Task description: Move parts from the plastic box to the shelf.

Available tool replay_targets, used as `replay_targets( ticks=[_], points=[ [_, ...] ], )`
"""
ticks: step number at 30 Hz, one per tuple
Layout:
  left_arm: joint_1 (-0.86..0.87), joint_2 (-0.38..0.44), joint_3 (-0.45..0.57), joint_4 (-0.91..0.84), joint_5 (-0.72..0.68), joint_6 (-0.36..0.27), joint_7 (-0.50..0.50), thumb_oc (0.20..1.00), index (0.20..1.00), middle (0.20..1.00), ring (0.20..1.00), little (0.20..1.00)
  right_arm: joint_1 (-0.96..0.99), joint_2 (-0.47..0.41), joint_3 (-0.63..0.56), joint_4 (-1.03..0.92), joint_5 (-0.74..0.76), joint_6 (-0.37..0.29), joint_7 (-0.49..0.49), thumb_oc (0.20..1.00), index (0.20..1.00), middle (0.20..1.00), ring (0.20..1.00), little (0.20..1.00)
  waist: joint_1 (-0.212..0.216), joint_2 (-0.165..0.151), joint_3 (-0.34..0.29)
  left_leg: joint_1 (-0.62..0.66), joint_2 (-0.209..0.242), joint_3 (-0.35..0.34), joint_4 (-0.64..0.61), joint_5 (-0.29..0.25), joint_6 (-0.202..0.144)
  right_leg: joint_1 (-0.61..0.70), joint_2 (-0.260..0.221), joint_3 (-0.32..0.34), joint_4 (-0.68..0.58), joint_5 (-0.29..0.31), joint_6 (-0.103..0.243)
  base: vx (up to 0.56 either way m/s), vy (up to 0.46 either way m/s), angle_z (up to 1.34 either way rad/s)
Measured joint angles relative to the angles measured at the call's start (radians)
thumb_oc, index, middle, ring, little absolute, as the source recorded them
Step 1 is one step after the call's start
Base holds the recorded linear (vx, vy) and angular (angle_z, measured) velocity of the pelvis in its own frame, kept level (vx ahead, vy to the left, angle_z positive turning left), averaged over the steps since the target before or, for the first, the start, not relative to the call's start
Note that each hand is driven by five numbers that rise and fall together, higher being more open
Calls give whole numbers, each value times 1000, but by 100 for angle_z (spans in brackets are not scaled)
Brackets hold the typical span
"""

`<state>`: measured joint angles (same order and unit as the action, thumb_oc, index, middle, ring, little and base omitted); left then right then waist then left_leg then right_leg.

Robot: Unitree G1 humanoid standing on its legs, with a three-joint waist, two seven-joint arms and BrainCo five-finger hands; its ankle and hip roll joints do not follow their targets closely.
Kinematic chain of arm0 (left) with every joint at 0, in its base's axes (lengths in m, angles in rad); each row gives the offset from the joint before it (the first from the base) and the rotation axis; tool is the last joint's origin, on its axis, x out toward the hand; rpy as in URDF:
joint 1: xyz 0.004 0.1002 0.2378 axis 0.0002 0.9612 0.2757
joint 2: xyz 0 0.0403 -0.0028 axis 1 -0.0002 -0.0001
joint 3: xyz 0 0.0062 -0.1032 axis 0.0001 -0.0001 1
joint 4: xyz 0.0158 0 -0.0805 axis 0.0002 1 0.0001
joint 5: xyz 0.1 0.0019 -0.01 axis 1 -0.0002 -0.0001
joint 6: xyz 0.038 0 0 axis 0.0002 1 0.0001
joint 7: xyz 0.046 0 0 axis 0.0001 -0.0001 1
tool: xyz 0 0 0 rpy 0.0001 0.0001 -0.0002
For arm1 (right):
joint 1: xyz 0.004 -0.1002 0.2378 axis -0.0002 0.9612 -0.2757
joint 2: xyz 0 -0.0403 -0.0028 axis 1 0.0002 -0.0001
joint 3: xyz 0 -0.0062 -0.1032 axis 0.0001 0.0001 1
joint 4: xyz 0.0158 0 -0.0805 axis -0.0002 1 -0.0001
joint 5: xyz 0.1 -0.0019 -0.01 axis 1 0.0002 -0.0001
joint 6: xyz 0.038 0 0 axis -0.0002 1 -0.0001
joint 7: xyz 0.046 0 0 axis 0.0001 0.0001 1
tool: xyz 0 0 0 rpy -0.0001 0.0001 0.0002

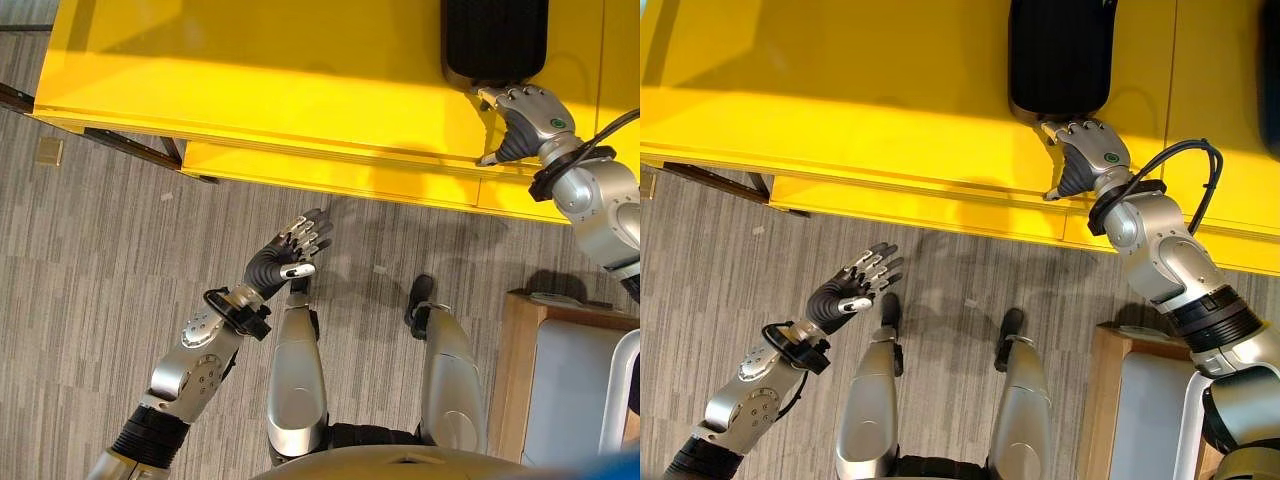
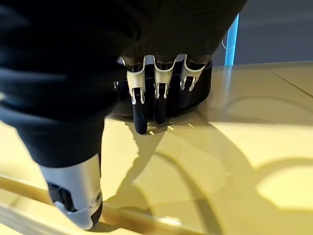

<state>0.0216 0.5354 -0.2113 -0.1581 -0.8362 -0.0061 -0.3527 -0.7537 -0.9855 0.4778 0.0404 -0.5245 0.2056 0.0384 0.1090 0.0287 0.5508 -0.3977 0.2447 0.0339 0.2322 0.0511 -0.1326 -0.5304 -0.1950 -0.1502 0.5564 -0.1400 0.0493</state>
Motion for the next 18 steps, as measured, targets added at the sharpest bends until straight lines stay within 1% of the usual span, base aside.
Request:
replay_targets(
  ticks=[5, 9, 13, 15, 16, 17, 18],
  points=[
    [0, -2, 0, 0, 3, 1, -4, 1000, 1000, 1000, 1000, 1000, -5, 3, 2, 9, -1, 6, 3, 1000, 1000, 1000, 1000, 1000, 6, 6, -1, 4, 0, -1, -2, 1, 1, 0, -1, 0, 3, -2, -2, 0, 0, 0],
    [-3, -6, -3, -1, 3, 2, -22, 1000, 1000, 1000, 1000, 1000, -44, 38, 7, 55, 0, 7, -4, 1000, 1000, 1000, 1000, 1000, 10, 11, -2, 5, 0, -1, -3, 3, 3, 0, -1, -1, 5, -3, -3, 0, 0, 0],
    [0, -15, -4, -1, 3, 3, -22, 1000, 1000, 1000, 1000, 1000, -53, 43, 10, 53, 8, 28, 4, 1000, 1000, 1000, 1000, 1000, 14, 12, -2, 8, 0, -1, -4, 4, 1, 3, -1, -1, 2, -3, -4, -10, 41, 1],
    [2, -15, -3, -1, 3, 3, -22, 1000, 1000, 1000, 1000, 1000, -26, 43, 2, 32, 32, 44, 4, 1000, 1000, 1000, 1000, 1000, 12, 12, -2, 15, -3, -1, -5, 4, 1, 12, -3, -1, 0, -3, -3, -35, 117, 2],
    [1, -16, -5, -1, 3, 2, -22, 1000, 1000, 1000, 1000, 1000, 0, 42, -16, 14, 42, 47, 6, 1000, 1000, 1000, 1000, 1000, 5, 12, -2, 15, -3, 0, -5, 4, 1, 12, -4, -1, -2, -2, -3, -25, 82, 3],
    [4, -18, -7, -9, 3, 2, -23, 1000, 1000, 1000, 1000, 1000, 91, 42, -90, -65, 86, 49, 14, 1000, 1000, 1000, 1000, 1000, 7, 13, -3, 15, -4, 1, -9, 3, 2, 13, -5, -2, -7, -2, -2, -21, 50, 4],
    [20, -18, -1, -21, 2, -1, -24, 1000, 1000, 1000, 1000, 1000, 188, 42, -139, -158, 121, 44, 18, 1000, 1000, 1000, 1000, 1000, 4, 13, -3, 16, -6, 4, -13, 3, 3, 17, -8, -3, -12, -1, 1, -29, 54, 2]
  ],
)
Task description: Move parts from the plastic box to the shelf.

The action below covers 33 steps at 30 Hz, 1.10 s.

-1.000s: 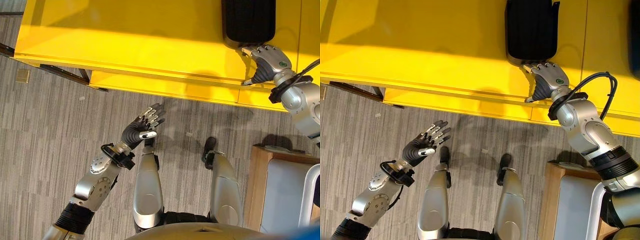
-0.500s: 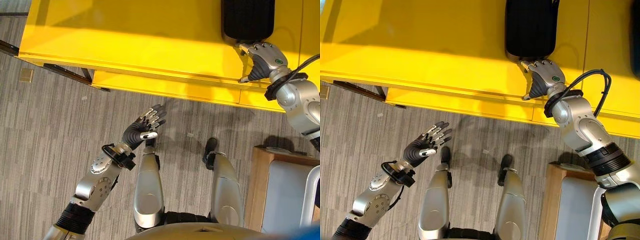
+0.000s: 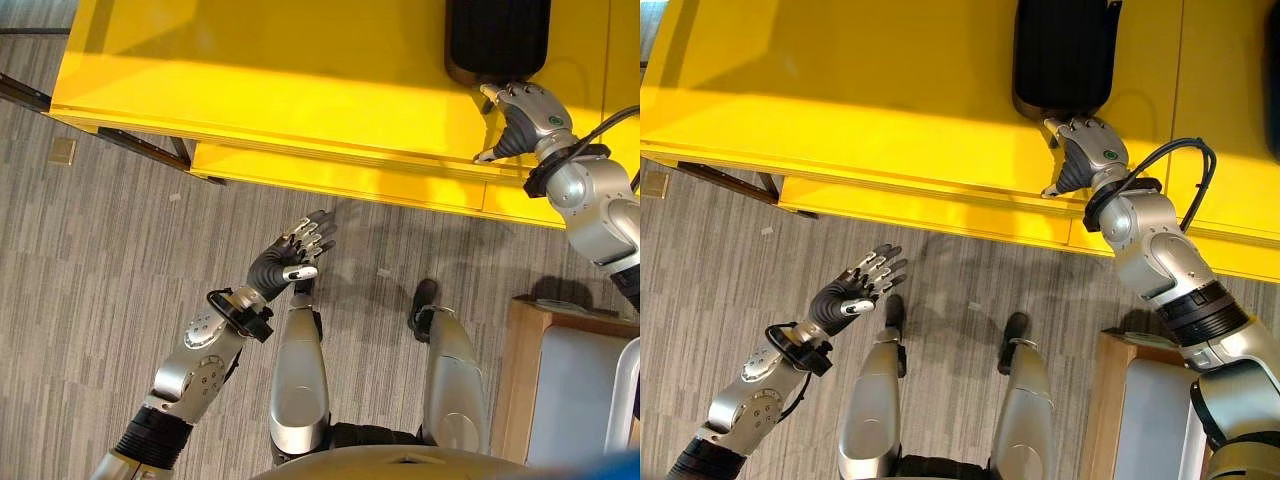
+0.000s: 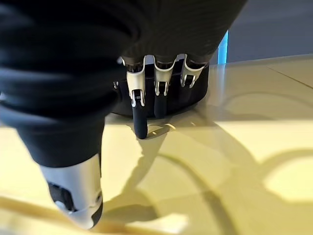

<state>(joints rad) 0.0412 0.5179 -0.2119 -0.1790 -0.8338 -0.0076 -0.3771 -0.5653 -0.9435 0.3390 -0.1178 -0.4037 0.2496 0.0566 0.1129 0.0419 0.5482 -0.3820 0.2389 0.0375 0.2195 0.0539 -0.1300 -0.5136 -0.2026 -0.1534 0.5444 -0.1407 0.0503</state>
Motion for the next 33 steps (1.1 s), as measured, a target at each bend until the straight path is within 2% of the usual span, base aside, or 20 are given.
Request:
replay_targets(
  ticks=[5, 8, 11, 15, 17, 20, 21, 23, 26, 27, 28, 29, 30, 31, 32, 33],
  points=[
    [15, -2, 6, -4, -1, -11, 0, 1000, 1000, 1000, 1000, 1000, 300, 3, -60, -251, 117, -48, 52, 1000, 1000, 1000, 1000, 1000, -64, -1, 0, 25, -4, 9, -10, -2, 1, 36, 4, 6, -49, 21, 13, -57, 63, -5],
    [14, -4, 6, -4, -2, -40, 10, 1000, 1000, 1000, 1000, 1000, 394, 2, -67, -335, 168, -100, 104, 1000, 1000, 1000, 1000, 1000, -103, -5, 2, 29, -1, 20, -10, -8, 6, 47, 11, 13, -86, 44, 18, -51, 42, -14],
    [16, -5, 4, -4, -2, -57, 15, 1000, 1000, 1000, 1000, 1000, 437, -2, -74, -340, 230, -138, 147, 1000, 1000, 1000, 1000, 1000, -111, -12, 3, 48, 1, 41, -10, -15, 9, 72, 15, 26, -124, 70, 24, -59, 22, -17],
    [37, 10, -4, -6, -4, -99, 15, 1000, 1000, 1000, 1000, 1000, 488, -23, -77, -358, 307, -209, 261, 1000, 1000, 1000, 1000, 1000, -103, -46, 4, 54, 1, 55, -7, -19, 8, 99, 17, 31, -177, 90, 37, -81, 44, -4],
    [52, 37, -25, -23, -3, -128, 13, 1000, 1000, 1000, 1000, 1000, 495, -41, -54, -357, 410, -263, 274, 1000, 1000, 1000, 1000, 1000, -94, -52, 3, 64, 0, 56, -12, -19, 9, 131, 20, 30, -223, 115, 44, -112, 96, 0],
    [57, 77, -25, -31, -2, -162, -4, 1000, 1000, 1000, 1000, 1000, 488, -48, -75, -333, 598, -338, 194, 1000, 1000, 1000, 1000, 1000, -96, -62, 4, 95, -6, 64, -34, -16, 10, 176, 20, 31, -285, 145, 49, -75, 202, -4],
    [49, 88, -26, -33, -3, -169, -18, 1000, 1000, 1000, 1000, 1000, 515, -30, -134, -321, 698, -363, 144, 1000, 1000, 1000, 1000, 1000, -100, -67, 3, 114, -13, 69, -43, -16, 11, 200, 18, 37, -319, 167, 55, -67, 328, -12],
    [36, 92, -21, -36, -9, -173, -37, 1000, 1000, 1000, 1000, 1000, 595, 87, -316, -317, 850, -401, 59, 1000, 1000, 1000, 1000, 1000, -112, -79, -1, 164, -30, 100, -54, -28, 24, 264, 5, 54, -392, 197, 71, -63, 336, -25],
    [32, 92, -20, -70, -18, -165, -61, 1000, 1000, 1000, 1000, 1000, 697, 268, -502, -307, 939, -447, -24, 1000, 1000, 1000, 1000, 1000, -170, -126, -29, 191, -68, 179, -40, -67, 40, 289, -36, 107, -471, 243, 105, -14, 282, -45],
    [37, 93, -23, -85, -18, -152, -62, 1000, 1000, 1000, 1000, 1000, 732, 343, -527, -277, 940, -459, -35, 1000, 1000, 1000, 1000, 1000, -192, -156, -49, 193, -79, 209, -27, -86, 47, 297, -48, 125, -513, 280, 117, -2, 247, -88],
    [33, 82, -38, -82, -16, -144, -53, 1000, 1000, 1000, 1000, 1000, 758, 405, -498, -249, 940, -456, -51, 1000, 1000, 1000, 1000, 1000, -224, -183, -61, 210, -81, 252, -3, -113, 52, 288, -35, 115, -532, 353, 120, -170, 360, -216],
    [35, 40, -61, -39, 7, -104, -48, 1000, 1000, 1000, 1000, 1000, 774, 440, -408, -201, 937, -452, -46, 1000, 1000, 1000, 1000, 1000, -257, -203, -71, 297, -54, 405, 37, -171, 65, 273, -5, -3, -551, 517, 98, -289, 205, -270],
    [43, 32, -73, -39, 27, -118, -16, 1000, 1000, 1000, 1000, 1000, 768, 461, -378, -198, 929, -452, -41, 1000, 1000, 1000, 1000, 1000, -257, -210, -77, 289, -63, 435, 120, -220, 101, 251, 15, -70, -565, 601, -2, -318, 186, -308],
    [52, 36, -84, -28, 46, -124, -3, 1000, 1000, 1000, 1000, 1000, 762, 466, -342, -191, 926, -470, -36, 1000, 1000, 1000, 1000, 1000, -269, -215, -92, 282, -59, 542, 147, -252, 172, 224, 6, -85, -561, 637, -44, -282, 5, -191],
    [34, 24, -125, 18, 71, -116, 13, 1000, 1000, 1000, 1000, 1000, 790, 454, -319, -173, 915, -474, -41, 1000, 1000, 1000, 1000, 1000, -314, -187, -118, 273, -44, 550, 159, -301, 174, 201, -13, -83, -527, 602, -24, -363, -86, -114],
    [43, -17, -149, 77, 78, -112, 36, 1000, 1000, 1000, 1000, 1000, 869, 395, -311, -132, 893, -435, -64, 1000, 1000, 1000, 1000, 1000, -342, -101, -132, 239, -10, 554, 132, -267, 188, 135, -50, -145, -132, 289, 14, -551, -243, -59]
  ],
)
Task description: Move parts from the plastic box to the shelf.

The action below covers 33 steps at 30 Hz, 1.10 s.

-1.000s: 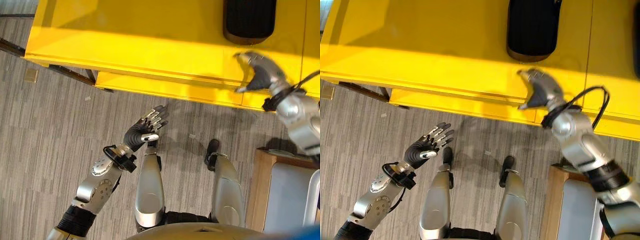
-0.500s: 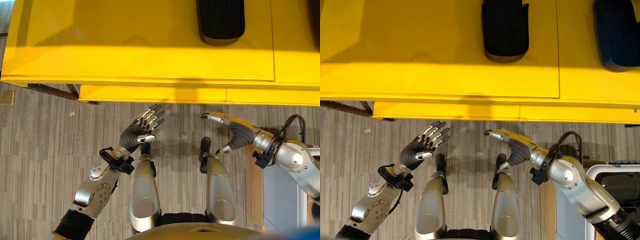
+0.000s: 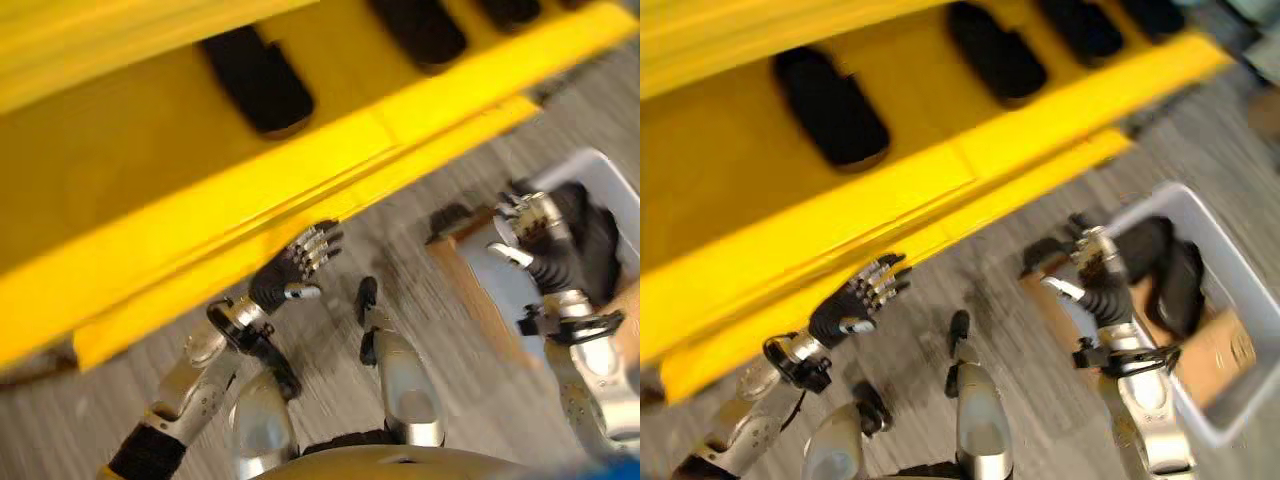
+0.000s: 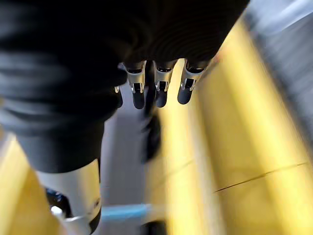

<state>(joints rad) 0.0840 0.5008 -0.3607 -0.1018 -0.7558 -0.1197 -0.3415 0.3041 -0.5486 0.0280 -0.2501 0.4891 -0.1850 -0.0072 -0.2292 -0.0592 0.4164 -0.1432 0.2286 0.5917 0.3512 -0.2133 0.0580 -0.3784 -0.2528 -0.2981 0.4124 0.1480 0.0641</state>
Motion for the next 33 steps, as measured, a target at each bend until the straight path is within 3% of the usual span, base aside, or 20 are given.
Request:
replay_targets(
  ticks=[1, 2, 3, 4, 5, 6, 8, 10, 11, 13, 15, 16, 17, 18, 19, 20, 24, 29, 32, 33],
  points=[
    [47, 76, -17, 4, -10, -8, 0, 1000, 1000, 1000, 1000, 1000, 15, -16, 10, 27, -3, 26, -21, 1000, 1000, 1000, 1000, 1000, 46, 17, -24, -6, 27, 9, -32, 67, -4, 48, -43, -26, 308, -151, -1, -479, -451, -76],
    [54, 116, -29, 3, -15, -40, 2, 1000, 1000, 1000, 1000, 1000, -35, -23, 11, 47, -3, 45, -43, 1000, 1000, 1000, 1000, 1000, 107, 7, -36, -31, 53, 41, -13, 72, -10, 117, -47, -17, 328, -217, 6, -373, -641, -107],
    [4, 130, -40, 1, -19, -50, 4, 1000, 1000, 1000, 1000, 1000, -134, -54, 11, 63, -2, 63, -51, 1000, 1000, 1000, 1000, 1000, 138, -14, -43, -94, 68, 60, 35, 74, -13, 170, -30, -59, 172, -295, 27, -356, -795, -113],
    [-26, 113, -20, 0, -20, -52, 15, 1000, 1000, 1000, 1000, 1000, -226, -82, 13, 107, -3, 116, -69, 1000, 1000, 1000, 1000, 1000, 138, -16, -36, -164, 142, 56, 145, 75, -14, 264, 48, -177, -72, -394, 13, -399, -753, -90],
    [-52, 102, -1, 8, -26, -61, 30, 1000, 1000, 1000, 1000, 1000, -221, -92, 15, 93, -3, 172, -104, 1000, 1000, 1000, 1000, 1000, 115, -5, -26, -183, 202, 25, 123, 160, 6, 235, 120, -193, -57, -383, -37, -382, -645, -95],
    [-49, 93, 24, -10, -43, -73, 34, 1000, 1000, 1000, 1000, 1000, -182, -100, 19, 49, -9, 184, -151, 1000, 1000, 1000, 1000, 1000, 117, -45, -25, -150, 218, 37, 38, 253, -48, 194, 155, -171, -46, -396, -100, -254, -513, -95],
    [-46, 49, 17, -15, -48, -93, 38, 1000, 1000, 1000, 1000, 1000, -181, -105, 32, 45, -12, 195, -202, 1000, 1000, 1000, 1000, 1000, 95, -38, -10, -100, 243, 23, -61, 338, -75, 183, 219, -148, -24, -381, -139, -161, -364, -78],
    [-69, 5, -23, -15, -47, -102, 39, 1000, 1000, 1000, 1000, 1000, -190, -138, 30, 78, -11, 197, -233, 1000, 1000, 1000, 1000, 1000, 65, -18, 3, -74, 230, 9, -104, 329, -110, 175, 238, -143, -2, -384, -146, -132, -323, -35],
    [-105, -22, -59, -18, -37, -109, 43, 1000, 1000, 1000, 1000, 1000, -201, -139, 20, 106, -10, 200, -272, 1000, 1000, 1000, 1000, 1000, 55, -16, 22, -50, 203, 0, -134, 297, -157, 173, 255, -129, -10, -384, -146, -115, -301, -46],
    [-146, -24, -78, -18, -23, -111, 53, 1000, 1000, 1000, 1000, 1000, -246, -131, 29, 132, -6, 203, -300, 1000, 1000, 1000, 1000, 1000, 51, -13, 32, -49, 175, -17, -147, 282, -177, 171, 286, -121, -41, -374, -164, -85, -198, -67],
    [-215, -32, -62, -17, -19, -119, 95, 1000, 1000, 1000, 1000, 1000, -441, -98, 99, 198, -5, 225, -335, 1000, 1000, 1000, 1000, 1000, 52, -28, 43, -58, 103, -267, -120, 284, -180, 159, 330, -15, -78, -323, -182, -119, -202, -140],
    [-235, -47, -81, -3, -20, -121, 128, 1000, 1000, 1000, 1000, 1000, -540, -46, 121, 268, -7, 241, -346, 1000, 1000, 1000, 1000, 1000, 82, -31, 45, -54, -23, -351, -3, 208, -127, 152, 317, 64, -132, -297, 194, -132, -139, -195],
    [-246, -141, -91, -14, -19, -115, 152, 1000, 1000, 1000, 1000, 1000, -556, -104, 95, 237, -10, 244, -351, 1000, 1000, 1000, 1000, 1000, 70, 93, 23, -83, 17, -399, 78, 186, -152, 23, 248, 142, 117, -380, -187, -94, -66, -175],
    [-268, -163, -93, -7, -18, -110, 168, 1000, 1000, 1000, 1000, 1000, -544, -75, 78, 262, -29, 245, -357, 1000, 1000, 1000, 1000, 1000, 70, 87, 18, -68, -1, -411, 106, 160, -164, 52, 223, 190, 51, -333, -133, 20, 44, -115],
    [-273, -165, -92, -3, -17, -101, 194, 1000, 1000, 1000, 1000, 1000, -548, -23, 86, 293, -41, 247, -364, 1000, 1000, 1000, 1000, 1000, 77, 65, 21, -87, -33, -441, 160, 108, -160, 81, 238, 222, -23, -282, -135, 78, 67, -118],
    [-264, -164, -93, 7, -15, -102, 201, 1000, 1000, 1000, 1000, 1000, -526, 13, 116, 308, -45, 243, -357, 1000, 1000, 1000, 1000, 1000, 92, 34, 11, -86, -127, -490, 178, 69, -158, 115, 248, 254, -108, -231, -106, 102, 53, -124],
    [-196, -157, -90, 9, 1, -103, 275, 1000, 1000, 1000, 1000, 1000, -451, 71, 196, 314, -95, 245, -345, 1000, 1000, 1000, 1000, 1000, 82, 28, -5, -24, -311, -495, -54, 28, -31, 218, 309, 277, -249, -188, -76, 108, -1, -104],
    [-128, -114, -84, 44, 4, -103, 296, 1000, 1000, 1000, 1000, 1000, -452, 75, 235, 307, -123, 244, -327, 1000, 1000, 1000, 1000, 1000, 134, 23, -86, -24, -314, -587, -212, 125, -25, 215, 350, 254, -287, -168, -74, 83, -34, -61],
    [-122, -105, -48, 79, 5, -110, 275, 1000, 1000, 1000, 1000, 1000, -493, 75, 236, 320, -160, 245, -322, 1000, 1000, 1000, 1000, 1000, 145, 22, -91, -24, -311, -604, -206, 168, -37, 224, 358, 263, -288, -156, -135, 139, 79, -4],
    [-124, -95, -44, 91, 2, -111, 271, 1000, 1000, 1000, 1000, 1000, -519, 78, 237, 331, -160, 249, -317, 1000, 1000, 1000, 1000, 1000, 163, 16, -88, -34, -304, -610, -176, 168, -50, 235, 357, 298, -298, -142, -181, 166, 116, -38]
  ],
)
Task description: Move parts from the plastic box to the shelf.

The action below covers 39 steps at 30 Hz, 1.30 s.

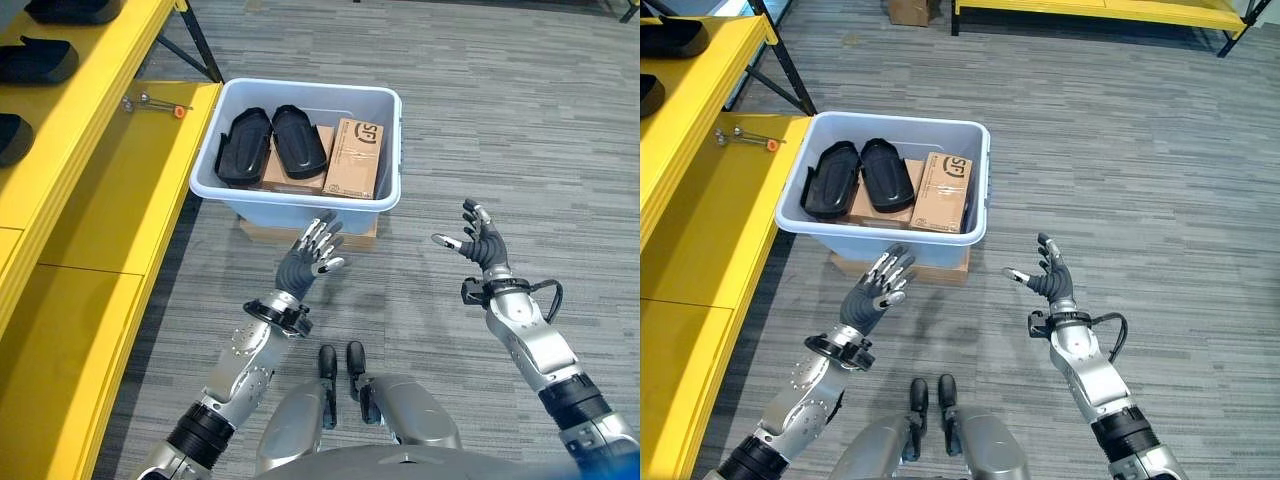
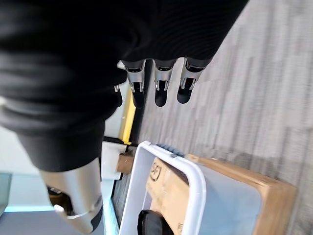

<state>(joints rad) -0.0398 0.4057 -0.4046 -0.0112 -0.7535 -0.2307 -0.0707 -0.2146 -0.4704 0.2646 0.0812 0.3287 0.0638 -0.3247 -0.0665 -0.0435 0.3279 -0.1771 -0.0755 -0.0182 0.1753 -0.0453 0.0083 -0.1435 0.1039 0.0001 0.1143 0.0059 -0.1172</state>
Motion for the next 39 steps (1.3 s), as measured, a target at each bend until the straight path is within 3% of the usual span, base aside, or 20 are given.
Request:
replay_targets(
  ticks=[2, 5, 9, 12, 13, 14, 15, 18, 19, 21, 22, 23, 24, 27, 28, 29, 32, 33, 36, 39],
  points=[
    [0, -4, 10, 27, -1, 0, -11, 1000, 1000, 1000, 1000, 1000, -35, 4, 0, 32, 0, 13, 8, 1000, 1000, 1000, 1000, 1000, 38, -2, 3, -4, 50, -24, 1, 6, -20, 26, -5, 43, -19, 8, -4, 176, 137, -50],
    [5, -17, 24, 42, 0, -3, -31, 1000, 1000, 1000, 1000, 1000, -31, 4, -1, 38, -4, 39, 19, 1000, 1000, 1000, 1000, 1000, 37, 12, 7, -19, 170, -46, -54, 55, -87, 75, -7, 46, -17, -15, 11, 177, 181, -10],
    [8, -44, 21, 90, 1, -4, -56, 1000, 1000, 1000, 1000, 1000, 5, -6, -8, 30, -39, 53, 38, 1000, 1000, 1000, 1000, 1000, 13, 31, 26, -38, 284, -41, -123, 65, -91, 93, -24, 44, 76, -97, 0, 205, 251, -7],
    [15, -42, 21, 104, 6, -5, -76, 1000, 1000, 1000, 1000, 1000, 88, -37, -19, -31, -39, 60, 50, 1000, 1000, 1000, 1000, 1000, -1, 42, 39, -1, 279, 70, -124, 61, -82, 95, -76, 41, 175, -185, 58, 255, 329, 12],
    [18, -37, 24, 103, 28, -3, -78, 1000, 1000, 1000, 1000, 1000, 117, -60, -20, -64, -38, 60, 55, 1000, 1000, 1000, 1000, 1000, -1, 65, 42, 28, 264, 82, -131, 113, -74, 95, -97, 42, 222, -229, 100, 323, 434, -1],
    [20, -22, 28, 103, 41, 2, -80, 1000, 1000, 1000, 1000, 1000, 124, -57, -20, -66, -38, 60, 56, 1000, 1000, 1000, 1000, 1000, 10, 44, 49, 41, 199, 102, -104, 154, -58, 113, -156, 37, 236, -256, 142, 294, 434, 3],
    [21, -16, 30, 103, 45, 3, -81, 1000, 1000, 1000, 1000, 1000, 125, -55, -21, -66, -38, 59, 54, 1000, 1000, 1000, 1000, 1000, 8, 40, 50, 47, 174, 101, -97, 163, -50, 117, -186, 29, 241, -263, 156, 149, 242, 8],
    [0, 19, 44, 69, 58, 24, -96, 1000, 1000, 1000, 1000, 1000, 108, -47, -21, -66, -37, 57, 42, 1000, 1000, 1000, 1000, 1000, 22, 30, 48, 58, 103, 118, -101, 136, -2, 120, -265, -21, 252, -248, 175, 132, 172, 8],
    [-20, 27, 56, 68, 58, 37, -102, 1000, 1000, 1000, 1000, 1000, 89, -39, -22, -61, -36, 56, 34, 1000, 1000, 1000, 1000, 1000, 33, 27, 50, 60, 97, 140, -92, 128, 10, 101, -287, -50, 290, -230, 206, 141, 124, -33],
    [-26, 55, 70, 54, 61, 64, -102, 1000, 1000, 1000, 1000, 1000, 36, 43, -4, -50, -37, 54, 28, 1000, 1000, 1000, 1000, 1000, 69, 0, 67, 93, 116, 202, -39, 69, 24, 5, -321, -108, 484, -155, 269, 224, 7, -99],
    [-25, 69, 69, 54, 71, 77, -96, 1000, 1000, 1000, 1000, 1000, 16, 81, 25, -51, -37, 48, 29, 1000, 1000, 1000, 1000, 1000, 81, -13, 77, 123, 137, 246, 7, 19, 28, -61, -358, -158, 618, -58, 302, 238, -127, -123],
    [-19, 57, 57, 51, 77, 90, -90, 1000, 1000, 1000, 1000, 1000, 22, 85, 51, -65, -37, 46, 33, 1000, 1000, 1000, 1000, 1000, 84, -19, 71, 149, 147, 267, 11, -24, 17, -98, -397, -187, 713, -42, 293, 242, -271, -88],
    [-2, 42, 52, 42, 78, 97, -73, 1000, 1000, 1000, 1000, 1000, 46, 85, 62, -68, -38, 40, 42, 1000, 1000, 1000, 1000, 1000, 76, -19, 55, 161, 151, 286, -6, -28, 15, -108, -403, -194, 665, -57, 283, 190, -335, -43],
    [4, 60, 50, 15, 76, 90, -29, 1000, 1000, 1000, 1000, 1000, 48, 82, 60, -39, -40, 27, 52, 1000, 1000, 1000, 1000, 1000, 70, -66, 26, 145, 137, 320, -51, -10, 6, -115, -381, -225, 133, -51, 280, 164, -357, -39],
    [-20, 64, 42, 39, 77, 87, -21, 1000, 1000, 1000, 1000, 1000, 42, 77, 60, -35, -41, 19, 49, 1000, 1000, 1000, 1000, 1000, 51, -67, 27, 116, 123, 309, -47, -8, 9, -128, -366, -171, 13, -22, 303, 181, -274, 23],
    [-51, 66, 24, 87, 77, 86, -8, 1000, 1000, 1000, 1000, 1000, 39, 65, 60, -23, -41, 18, 48, 1000, 1000, 1000, 1000, 1000, 16, -60, 31, 94, 106, 275, -46, -4, 12, -141, -355, -95, -42, 22, 299, 193, -234, 72],
    [19, 46, 20, 70, 76, 48, -6, 1000, 1000, 1000, 1000, 1000, 36, 64, 59, -13, -79, 17, 49, 1000, 1000, 1000, 1000, 1000, 11, -29, 44, 127, 93, 247, -74, -2, 4, -56, -304, -137, -29, 72, 234, 164, -186, 58],
    [34, 40, 23, 72, 76, 46, -8, 1000, 1000, 1000, 1000, 1000, 20, 55, 55, -9, -82, 15, 50, 1000, 1000, 1000, 1000, 1000, 18, -15, 44, 135, 96, 232, -71, -2, -8, -33, -288, -140, -48, 119, 184, 141, -164, 37],
    [28, 12, 17, 64, 75, 43, -16, 1000, 1000, 1000, 1000, 1000, -90, -11, 56, 5, -98, 17, 59, 1000, 1000, 1000, 1000, 1000, 28, 64, 50, 119, 154, 225, -94, 9, -33, -56, -230, -162, -44, 101, 151, 81, -73, -1],
    [-15, -9, 12, 66, 72, 43, -45, 1000, 1000, 1000, 1000, 1000, -139, -73, 36, 7, -116, 24, 66, 1000, 1000, 1000, 1000, 1000, 8, 84, 51, 121, 191, 227, -108, 17, -41, -57, -198, -183, -37, 78, 121, 98, -19, 2]
  ],
)
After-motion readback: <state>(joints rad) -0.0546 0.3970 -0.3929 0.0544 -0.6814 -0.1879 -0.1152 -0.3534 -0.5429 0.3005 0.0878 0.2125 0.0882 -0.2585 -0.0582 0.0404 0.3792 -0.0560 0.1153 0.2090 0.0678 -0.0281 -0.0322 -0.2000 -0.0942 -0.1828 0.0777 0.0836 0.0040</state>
